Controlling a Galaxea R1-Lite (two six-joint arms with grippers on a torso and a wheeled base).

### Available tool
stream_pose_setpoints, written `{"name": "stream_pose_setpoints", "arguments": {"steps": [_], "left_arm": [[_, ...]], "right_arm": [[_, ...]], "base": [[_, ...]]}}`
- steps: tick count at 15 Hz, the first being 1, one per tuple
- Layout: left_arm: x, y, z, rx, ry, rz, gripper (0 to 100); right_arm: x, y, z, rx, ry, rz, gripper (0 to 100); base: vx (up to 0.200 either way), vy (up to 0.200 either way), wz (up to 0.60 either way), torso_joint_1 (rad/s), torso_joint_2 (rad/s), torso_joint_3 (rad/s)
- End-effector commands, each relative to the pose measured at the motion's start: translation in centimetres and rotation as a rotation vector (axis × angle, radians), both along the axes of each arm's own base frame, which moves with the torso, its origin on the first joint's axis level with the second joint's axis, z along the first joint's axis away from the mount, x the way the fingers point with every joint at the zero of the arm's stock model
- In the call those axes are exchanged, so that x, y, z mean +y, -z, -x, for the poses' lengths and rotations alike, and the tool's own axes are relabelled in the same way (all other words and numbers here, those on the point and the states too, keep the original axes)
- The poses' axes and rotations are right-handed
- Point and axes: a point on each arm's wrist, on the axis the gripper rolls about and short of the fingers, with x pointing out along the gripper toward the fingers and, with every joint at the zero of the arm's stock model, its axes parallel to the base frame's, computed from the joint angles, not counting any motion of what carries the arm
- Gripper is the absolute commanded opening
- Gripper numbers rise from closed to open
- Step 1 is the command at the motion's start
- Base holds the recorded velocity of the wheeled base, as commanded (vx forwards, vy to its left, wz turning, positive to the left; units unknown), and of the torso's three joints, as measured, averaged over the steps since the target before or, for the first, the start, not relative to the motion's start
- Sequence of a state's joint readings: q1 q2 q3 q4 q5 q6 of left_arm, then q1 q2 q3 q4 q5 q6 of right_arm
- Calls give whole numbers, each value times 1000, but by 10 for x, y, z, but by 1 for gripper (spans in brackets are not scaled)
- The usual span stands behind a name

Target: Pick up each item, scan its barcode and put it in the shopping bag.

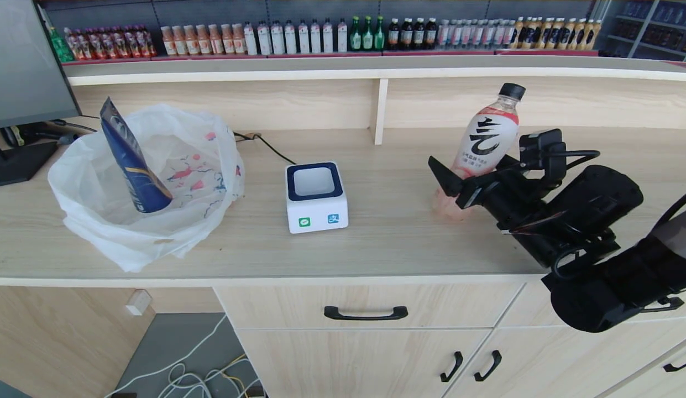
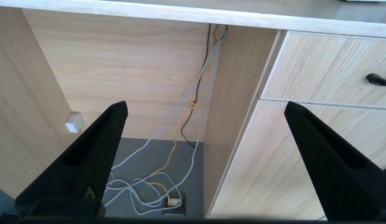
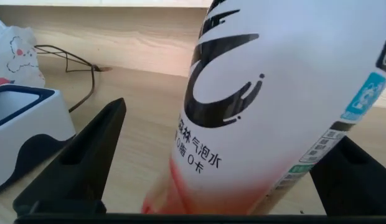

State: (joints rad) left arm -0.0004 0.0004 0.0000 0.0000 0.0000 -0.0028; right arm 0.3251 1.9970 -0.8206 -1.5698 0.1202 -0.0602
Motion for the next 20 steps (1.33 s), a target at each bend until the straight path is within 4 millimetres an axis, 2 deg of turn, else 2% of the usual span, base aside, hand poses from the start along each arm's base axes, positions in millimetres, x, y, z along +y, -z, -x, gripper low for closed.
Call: {"name": "stream_pose_setpoints", "arguments": {"steps": [1,6,20], "left_arm": [[0,0,0,0,0,0,100],[0,0,0,0,0,0,100],[0,0,0,0,0,0,100]], "right_arm": [[1,-9,5,-27,-7,-8,100],[3,-19,13,-50,-18,-15,100],[10,2,13,22,-41,5,100]], "base": [[0,0,0,0,0,0],[0,0,0,0,0,0],[0,0,0,0,0,0]]}}
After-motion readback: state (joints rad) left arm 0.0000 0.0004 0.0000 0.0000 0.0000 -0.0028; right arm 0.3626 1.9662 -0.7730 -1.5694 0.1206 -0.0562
